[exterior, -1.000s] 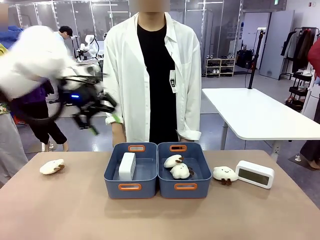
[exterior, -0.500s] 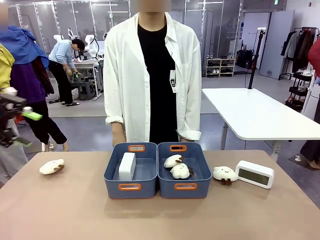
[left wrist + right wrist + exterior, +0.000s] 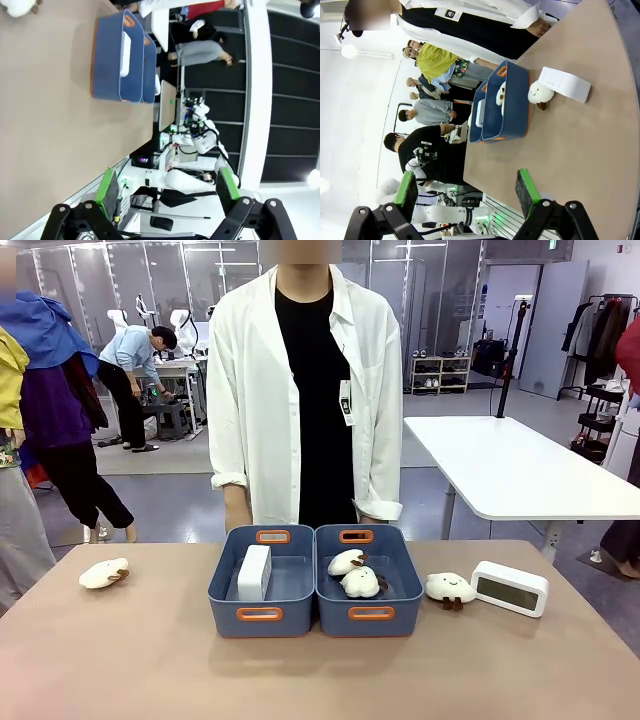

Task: Sort the digital clocks into the basket.
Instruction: Pick up the Digital clock from the table and place it into the empty Plastic storage basket.

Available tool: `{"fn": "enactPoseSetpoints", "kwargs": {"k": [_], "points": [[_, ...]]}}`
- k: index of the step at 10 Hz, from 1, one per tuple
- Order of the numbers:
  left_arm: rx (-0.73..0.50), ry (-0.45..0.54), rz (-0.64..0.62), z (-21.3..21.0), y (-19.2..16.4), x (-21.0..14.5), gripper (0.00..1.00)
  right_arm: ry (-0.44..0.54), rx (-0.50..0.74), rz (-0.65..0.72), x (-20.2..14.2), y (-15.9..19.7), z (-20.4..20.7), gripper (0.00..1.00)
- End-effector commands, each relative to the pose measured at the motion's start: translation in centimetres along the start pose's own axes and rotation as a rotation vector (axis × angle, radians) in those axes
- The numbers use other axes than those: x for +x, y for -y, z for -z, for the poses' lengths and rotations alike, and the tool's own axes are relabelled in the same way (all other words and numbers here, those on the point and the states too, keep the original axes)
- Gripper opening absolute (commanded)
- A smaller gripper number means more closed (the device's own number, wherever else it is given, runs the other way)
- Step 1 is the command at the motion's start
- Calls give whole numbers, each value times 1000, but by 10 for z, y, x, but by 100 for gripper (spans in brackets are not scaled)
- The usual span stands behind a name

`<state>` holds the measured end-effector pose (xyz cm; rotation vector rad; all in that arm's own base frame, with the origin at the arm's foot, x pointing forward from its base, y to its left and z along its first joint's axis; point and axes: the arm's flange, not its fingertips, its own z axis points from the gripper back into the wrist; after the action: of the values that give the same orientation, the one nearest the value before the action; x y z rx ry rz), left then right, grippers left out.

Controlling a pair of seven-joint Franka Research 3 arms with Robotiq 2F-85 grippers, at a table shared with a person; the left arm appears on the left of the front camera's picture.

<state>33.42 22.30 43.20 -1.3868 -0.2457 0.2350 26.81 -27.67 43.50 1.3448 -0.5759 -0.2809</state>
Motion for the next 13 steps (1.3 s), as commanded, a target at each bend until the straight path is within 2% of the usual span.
{"fn": "enactPoseSetpoints", "kwargs": {"k": [1,2,3,13], "points": [[-52,15,-18,-9,2,22,100,-1,6,-23,-1,-2,-1,100],[-53,27,-83,0,-2,43,100,-1,6,-23,-1,-2,-1,100],[-22,21,-18,-7,-8,6,100,-1,6,-23,-1,-2,-1,100],[-22,21,-18,-7,-8,6,100,0,0,0,0,0,0,100]]}}
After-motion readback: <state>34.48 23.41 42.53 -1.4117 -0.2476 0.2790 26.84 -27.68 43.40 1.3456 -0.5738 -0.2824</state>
